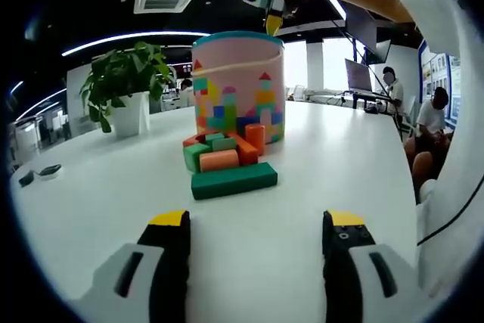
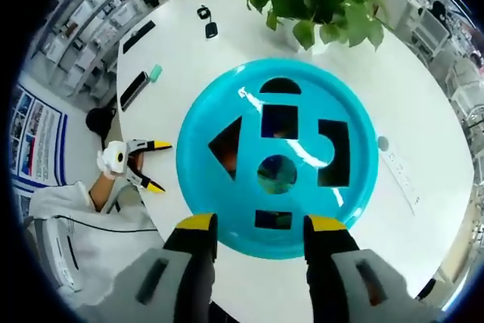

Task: Arrange the toys in the designated storage area by placing each visible toy with the group until no toy remains scattered across the table.

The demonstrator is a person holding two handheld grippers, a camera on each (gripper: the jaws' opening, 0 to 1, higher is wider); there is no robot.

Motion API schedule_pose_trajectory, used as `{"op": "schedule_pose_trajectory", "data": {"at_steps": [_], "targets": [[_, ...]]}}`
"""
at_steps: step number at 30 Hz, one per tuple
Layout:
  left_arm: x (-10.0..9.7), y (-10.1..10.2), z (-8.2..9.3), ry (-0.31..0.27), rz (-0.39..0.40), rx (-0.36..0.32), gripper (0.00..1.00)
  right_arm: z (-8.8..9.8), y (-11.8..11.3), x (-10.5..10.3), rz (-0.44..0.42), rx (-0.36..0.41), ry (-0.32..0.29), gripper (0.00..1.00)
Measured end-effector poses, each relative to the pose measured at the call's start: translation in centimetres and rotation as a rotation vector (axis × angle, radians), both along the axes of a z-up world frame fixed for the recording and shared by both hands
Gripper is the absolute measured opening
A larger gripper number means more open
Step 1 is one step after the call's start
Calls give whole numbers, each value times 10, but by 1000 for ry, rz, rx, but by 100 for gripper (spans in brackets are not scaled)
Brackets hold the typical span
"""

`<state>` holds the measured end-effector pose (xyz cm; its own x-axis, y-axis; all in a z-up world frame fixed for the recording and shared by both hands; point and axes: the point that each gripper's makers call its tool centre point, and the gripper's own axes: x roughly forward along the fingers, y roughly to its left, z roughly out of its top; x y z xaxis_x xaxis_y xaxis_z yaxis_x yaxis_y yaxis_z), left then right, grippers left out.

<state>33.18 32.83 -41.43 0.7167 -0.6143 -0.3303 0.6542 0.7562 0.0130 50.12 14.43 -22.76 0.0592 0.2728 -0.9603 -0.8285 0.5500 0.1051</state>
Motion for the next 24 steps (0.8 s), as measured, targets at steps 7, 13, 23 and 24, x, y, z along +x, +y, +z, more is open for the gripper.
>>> {"op": "schedule_pose_trajectory", "data": {"at_steps": [7,13,23,24], "targets": [[1,0,0,3,1,-1,73,12,9,4,-8,125,-54,47],[1,0,-1,4,-1,-2,73,15,11,-6,13,236,-123,50],[1,0,-1,8,0,-4,73,47,11,-13,14,486,-290,50],[1,0,-1,8,0,-4,73,52,12,-18,28,521,-315,50]]}}
